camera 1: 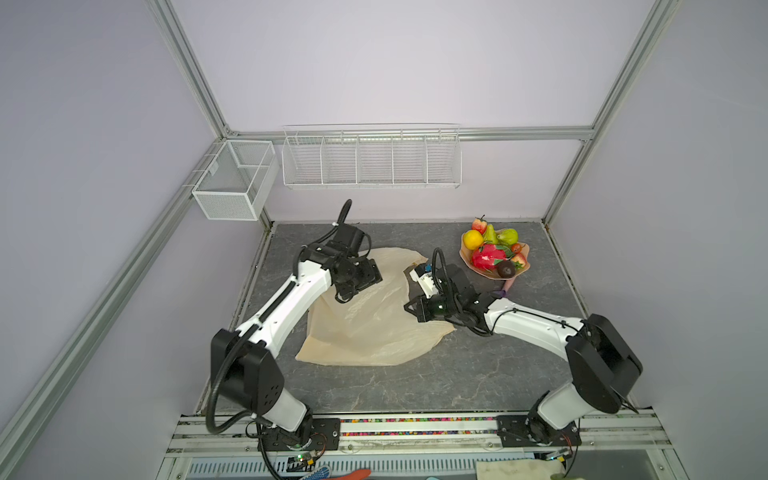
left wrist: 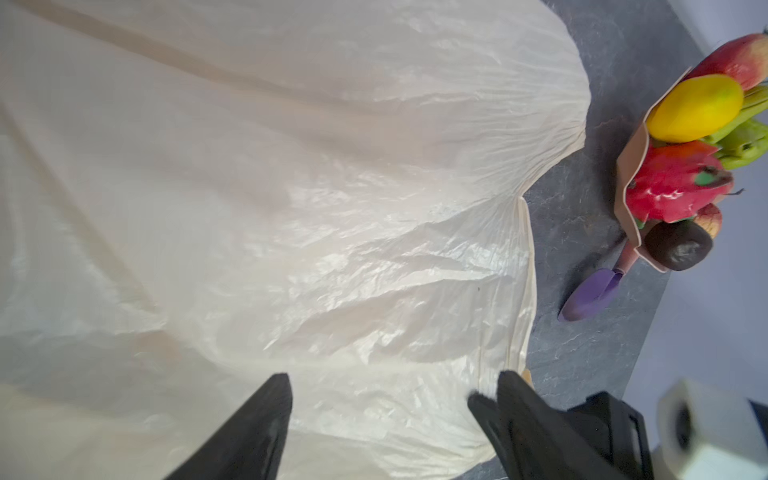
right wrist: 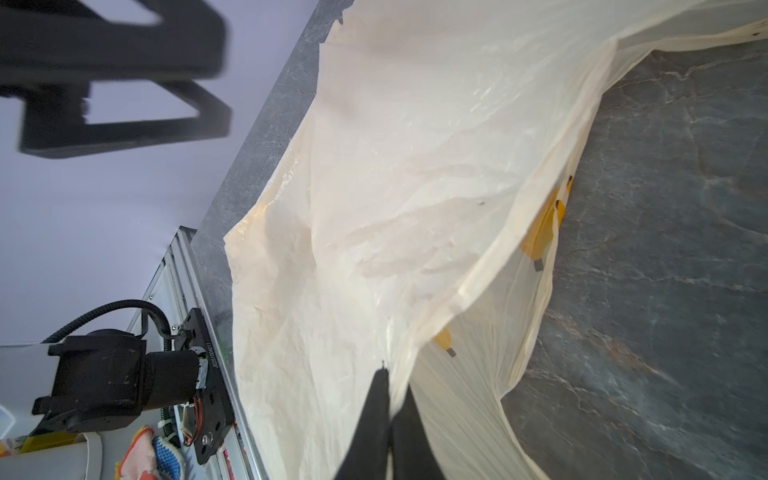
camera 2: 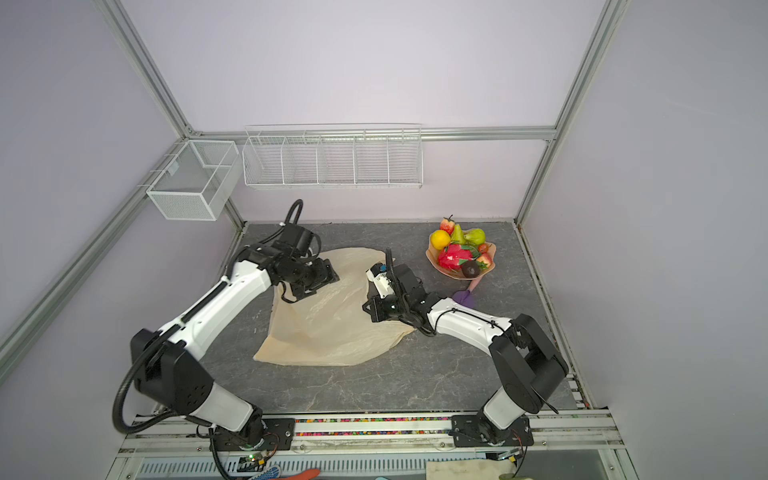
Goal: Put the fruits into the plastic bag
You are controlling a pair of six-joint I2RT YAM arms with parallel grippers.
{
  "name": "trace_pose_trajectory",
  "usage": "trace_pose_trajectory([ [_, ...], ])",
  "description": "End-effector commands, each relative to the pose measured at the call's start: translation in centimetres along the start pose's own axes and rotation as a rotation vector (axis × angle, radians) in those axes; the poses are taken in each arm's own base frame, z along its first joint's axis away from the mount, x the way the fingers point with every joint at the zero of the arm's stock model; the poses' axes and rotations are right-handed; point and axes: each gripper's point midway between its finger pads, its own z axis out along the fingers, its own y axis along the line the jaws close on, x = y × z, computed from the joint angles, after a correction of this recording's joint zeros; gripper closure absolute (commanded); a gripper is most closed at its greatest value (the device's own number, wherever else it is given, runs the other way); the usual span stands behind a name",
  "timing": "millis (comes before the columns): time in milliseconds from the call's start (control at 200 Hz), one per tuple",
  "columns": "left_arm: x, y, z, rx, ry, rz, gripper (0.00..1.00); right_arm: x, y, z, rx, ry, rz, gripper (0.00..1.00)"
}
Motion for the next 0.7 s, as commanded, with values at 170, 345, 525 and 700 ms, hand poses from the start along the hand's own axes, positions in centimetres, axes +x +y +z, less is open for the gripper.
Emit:
trace_pose_trajectory([
  [170, 0.6, -5.2, 3.3, 0.003, 0.083, 0.085, 0.22, -0.8, 0.9, -0.4, -0.012, -0.043, -0.062, 0.93],
  [345, 1.5, -6.8, 5.0, 0.019, 0.121, 0.109, 0.22, -0.7, 0.9, -0.2, -0.011, -0.042, -0.065, 0.93],
  [525, 2.2, -6.3, 6.8, -0.059, 0.157, 0.153, 0.24, -0.8, 1.3, 0.0, -0.012, -0.042, -0.076, 0.93],
  [700, 2.7, -6.5, 8.0, -0.127, 0.186, 0.229, 0.26, -0.8, 1.6, 0.1, -0.012, -0.043, -0.086, 0.93],
])
